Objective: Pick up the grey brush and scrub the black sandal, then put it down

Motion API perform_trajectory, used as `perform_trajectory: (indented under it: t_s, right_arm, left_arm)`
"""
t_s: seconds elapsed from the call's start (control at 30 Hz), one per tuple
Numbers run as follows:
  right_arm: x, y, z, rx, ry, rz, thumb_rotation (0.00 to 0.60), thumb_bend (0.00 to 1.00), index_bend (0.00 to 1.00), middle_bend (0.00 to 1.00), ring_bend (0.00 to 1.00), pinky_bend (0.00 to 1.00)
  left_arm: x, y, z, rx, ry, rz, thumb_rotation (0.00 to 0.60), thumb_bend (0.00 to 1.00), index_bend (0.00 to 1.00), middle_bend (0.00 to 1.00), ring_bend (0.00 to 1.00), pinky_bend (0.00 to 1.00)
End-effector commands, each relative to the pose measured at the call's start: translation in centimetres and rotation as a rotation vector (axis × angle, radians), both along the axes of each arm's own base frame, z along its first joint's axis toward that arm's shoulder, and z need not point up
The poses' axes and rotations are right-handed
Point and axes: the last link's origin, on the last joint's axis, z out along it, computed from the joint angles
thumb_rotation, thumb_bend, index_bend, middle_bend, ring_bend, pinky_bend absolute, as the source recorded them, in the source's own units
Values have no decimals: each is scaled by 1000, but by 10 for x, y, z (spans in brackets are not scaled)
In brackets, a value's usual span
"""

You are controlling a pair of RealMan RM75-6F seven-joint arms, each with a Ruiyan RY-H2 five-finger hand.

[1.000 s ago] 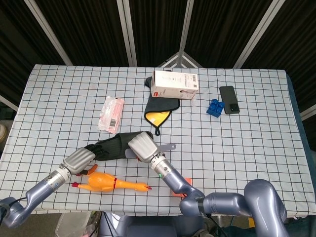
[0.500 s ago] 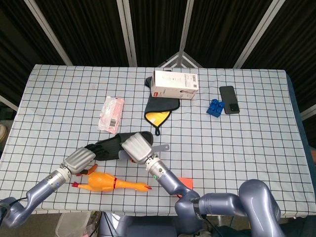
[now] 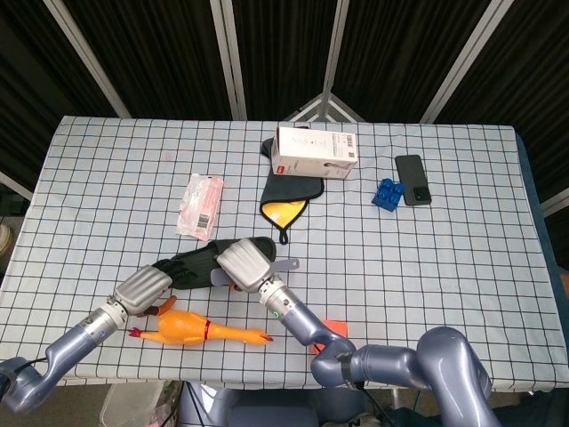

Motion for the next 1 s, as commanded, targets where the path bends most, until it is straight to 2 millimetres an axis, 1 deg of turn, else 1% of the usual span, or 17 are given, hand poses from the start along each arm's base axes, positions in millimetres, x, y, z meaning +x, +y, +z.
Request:
perform_trajectory:
  t_s: [0.03, 0.5, 0.63, 0.87, 1.0]
  right_arm:
    - [-5, -1, -4, 0, 9, 4, 600, 818, 866, 756, 607, 770]
    - [-26, -10, -11, -31, 60, 11, 600, 818, 866, 757, 608, 770]
    - [-32, -14, -10, -47, 73, 6, 600, 818, 866, 757, 608, 770]
    - [-53, -25, -5, -78, 131, -21, 600, 818, 866, 758, 609, 770]
    - [-53, -26, -3, -83, 127, -26, 600, 817, 866, 758, 609, 770]
  left_arm:
    - [-1, 0, 0, -2, 2, 7, 600, 728, 179, 210, 113, 147]
    - [-6, 3, -4, -12, 16, 29, 600, 728, 179, 210, 113, 147]
    - [-8, 3, -4, -12, 21, 36, 600, 729, 179, 210, 113, 147]
    - [-11, 2, -2, -9, 24, 46, 600, 728, 179, 210, 113, 148]
    - [-9, 2, -3, -11, 23, 41, 600, 728, 179, 210, 113, 147]
